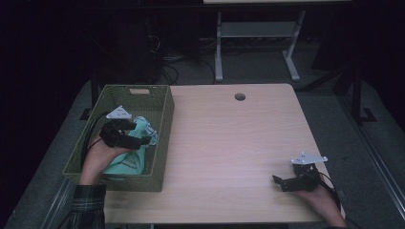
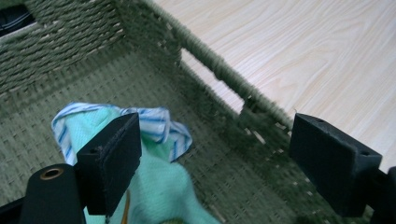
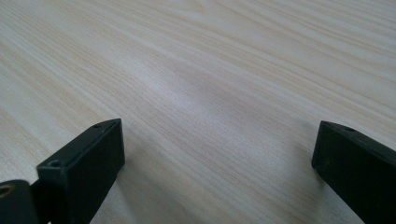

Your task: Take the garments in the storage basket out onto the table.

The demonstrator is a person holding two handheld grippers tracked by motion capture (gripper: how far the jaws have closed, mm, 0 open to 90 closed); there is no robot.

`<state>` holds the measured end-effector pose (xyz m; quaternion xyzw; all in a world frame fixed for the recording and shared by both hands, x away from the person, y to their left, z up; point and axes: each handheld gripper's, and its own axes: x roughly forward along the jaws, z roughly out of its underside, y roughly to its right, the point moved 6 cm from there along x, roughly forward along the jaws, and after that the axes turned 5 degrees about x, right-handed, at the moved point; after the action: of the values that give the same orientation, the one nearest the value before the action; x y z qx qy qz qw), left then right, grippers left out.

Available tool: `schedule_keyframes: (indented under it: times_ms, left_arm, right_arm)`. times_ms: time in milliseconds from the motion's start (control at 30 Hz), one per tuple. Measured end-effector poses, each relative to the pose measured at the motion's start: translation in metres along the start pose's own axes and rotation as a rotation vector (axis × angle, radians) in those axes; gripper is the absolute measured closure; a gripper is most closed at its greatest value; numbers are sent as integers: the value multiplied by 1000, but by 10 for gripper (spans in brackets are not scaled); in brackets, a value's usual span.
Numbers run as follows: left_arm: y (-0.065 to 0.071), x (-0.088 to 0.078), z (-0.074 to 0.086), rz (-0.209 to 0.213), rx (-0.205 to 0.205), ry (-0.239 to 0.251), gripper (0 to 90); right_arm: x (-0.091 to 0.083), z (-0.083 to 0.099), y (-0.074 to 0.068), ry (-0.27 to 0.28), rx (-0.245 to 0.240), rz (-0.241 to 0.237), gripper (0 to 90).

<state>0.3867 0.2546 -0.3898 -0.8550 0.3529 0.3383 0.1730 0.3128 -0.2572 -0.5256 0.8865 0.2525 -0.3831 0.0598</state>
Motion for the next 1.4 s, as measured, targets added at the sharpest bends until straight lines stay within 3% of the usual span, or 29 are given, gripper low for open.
schedule_keyframes:
  times_ms: [333, 833, 1067, 1400]
  left_arm:
    - [-14, 5, 16, -23, -41, -13, 163]
    - [-29, 23, 37, -40, -68, -63, 173]
    - [-30, 28, 42, -28, -75, -73, 264]
    - [-29, 30, 45, -15, -73, -87, 541]
  right_arm:
    - [0, 0, 0, 1, 2, 0, 22]
    - [0, 0, 0, 1, 1, 0, 22]
    - [0, 0, 0, 1, 2, 0, 22]
    - [0, 0, 0, 1, 2, 0, 22]
